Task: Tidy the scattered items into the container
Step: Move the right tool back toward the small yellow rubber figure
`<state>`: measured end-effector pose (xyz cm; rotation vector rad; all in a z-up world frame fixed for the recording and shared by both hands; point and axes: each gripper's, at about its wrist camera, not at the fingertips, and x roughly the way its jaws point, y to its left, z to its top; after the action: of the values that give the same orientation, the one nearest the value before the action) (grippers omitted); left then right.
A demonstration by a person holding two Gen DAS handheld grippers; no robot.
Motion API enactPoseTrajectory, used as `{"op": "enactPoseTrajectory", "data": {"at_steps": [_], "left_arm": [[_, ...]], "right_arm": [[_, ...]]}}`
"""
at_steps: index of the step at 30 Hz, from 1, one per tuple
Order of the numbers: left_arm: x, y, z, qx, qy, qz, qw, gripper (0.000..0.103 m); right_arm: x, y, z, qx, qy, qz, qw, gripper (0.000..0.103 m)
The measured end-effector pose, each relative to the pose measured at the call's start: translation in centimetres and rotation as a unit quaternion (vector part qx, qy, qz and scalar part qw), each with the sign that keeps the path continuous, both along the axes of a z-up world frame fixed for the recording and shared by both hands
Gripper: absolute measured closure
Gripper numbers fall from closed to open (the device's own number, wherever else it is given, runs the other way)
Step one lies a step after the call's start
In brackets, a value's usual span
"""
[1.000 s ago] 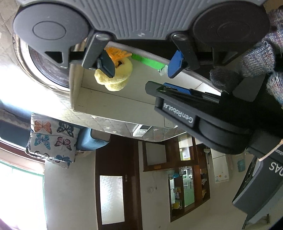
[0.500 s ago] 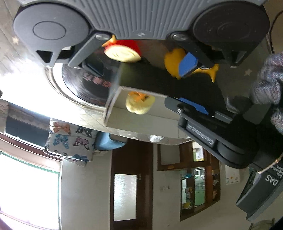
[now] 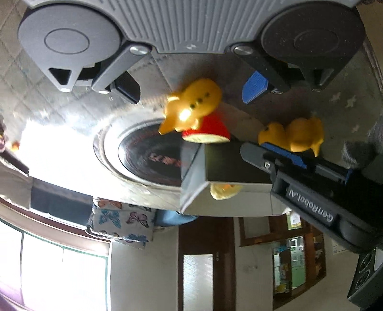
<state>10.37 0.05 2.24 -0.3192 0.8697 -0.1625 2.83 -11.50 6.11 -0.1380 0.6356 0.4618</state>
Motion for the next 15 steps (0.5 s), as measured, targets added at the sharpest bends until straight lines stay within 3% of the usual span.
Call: {"op": "enactPoseTrajectory", "data": {"at_steps": [8,15], "left_arm": [[0.8,-1.7,-1.3,-0.021,0.020,-0.027,0.9992,0.075],[1.9,-2.6,-1.4,-0.042,0.033,-0.043,0.9977,0.075]], "right_arm": [[0.1,-0.1,-0.7,0.014,0.009,-0.020,1.000,0.012],[1.1,0.5,-0.9,0.025,0.013,-0.035,0.999,0.024]]}}
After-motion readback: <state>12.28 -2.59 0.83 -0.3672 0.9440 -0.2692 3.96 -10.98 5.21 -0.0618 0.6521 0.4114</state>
